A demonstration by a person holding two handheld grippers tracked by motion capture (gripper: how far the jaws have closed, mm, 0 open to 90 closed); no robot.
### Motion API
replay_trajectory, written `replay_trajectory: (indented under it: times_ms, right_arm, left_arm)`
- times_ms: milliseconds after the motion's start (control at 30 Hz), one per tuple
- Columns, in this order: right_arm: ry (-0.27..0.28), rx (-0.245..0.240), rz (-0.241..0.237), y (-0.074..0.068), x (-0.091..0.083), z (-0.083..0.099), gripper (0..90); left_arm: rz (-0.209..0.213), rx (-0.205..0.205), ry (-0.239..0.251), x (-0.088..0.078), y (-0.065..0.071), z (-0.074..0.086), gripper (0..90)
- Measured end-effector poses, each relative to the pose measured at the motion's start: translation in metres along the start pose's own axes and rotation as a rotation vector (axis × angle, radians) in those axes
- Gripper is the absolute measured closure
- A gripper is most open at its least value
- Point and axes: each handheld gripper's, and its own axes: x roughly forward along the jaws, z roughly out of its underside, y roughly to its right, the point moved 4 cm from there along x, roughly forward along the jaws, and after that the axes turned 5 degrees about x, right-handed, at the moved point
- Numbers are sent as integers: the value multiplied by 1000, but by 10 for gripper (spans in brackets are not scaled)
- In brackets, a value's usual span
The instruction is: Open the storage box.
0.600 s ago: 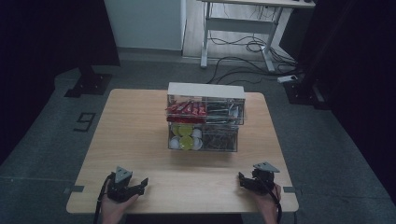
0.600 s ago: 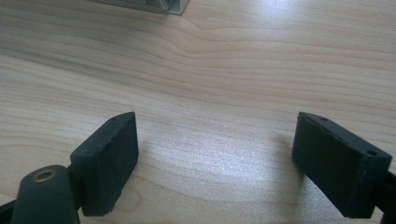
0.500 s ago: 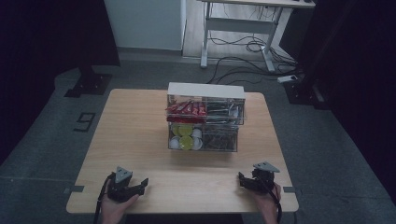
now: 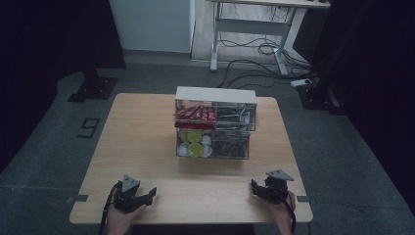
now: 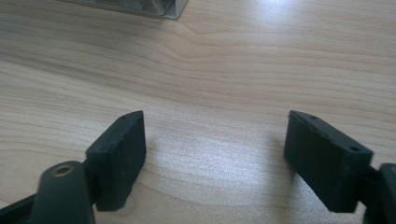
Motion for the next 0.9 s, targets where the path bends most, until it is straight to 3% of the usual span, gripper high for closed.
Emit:
replay_trajectory:
  times_ms: [200, 433, 600, 633, 900]
  right_arm:
    - [10, 5, 1, 1, -1, 0, 254]
    - [48, 41, 5, 6, -5, 0, 366]
    - [68, 72, -35, 9, -9, -2, 432]
    - [89, 79, -51, 9, -14, -4, 481]
    - [140, 87, -106, 7, -28, -12, 610]
  left_arm:
    - [6, 1, -2, 1, 1, 0, 279]
    - [5, 0, -4, 1, 1, 0, 278]
    - [7, -1, 0, 1, 1, 0, 278]
    - [6, 1, 0, 0, 1, 0, 278]
    - [7, 1, 2, 0, 0, 0, 277]
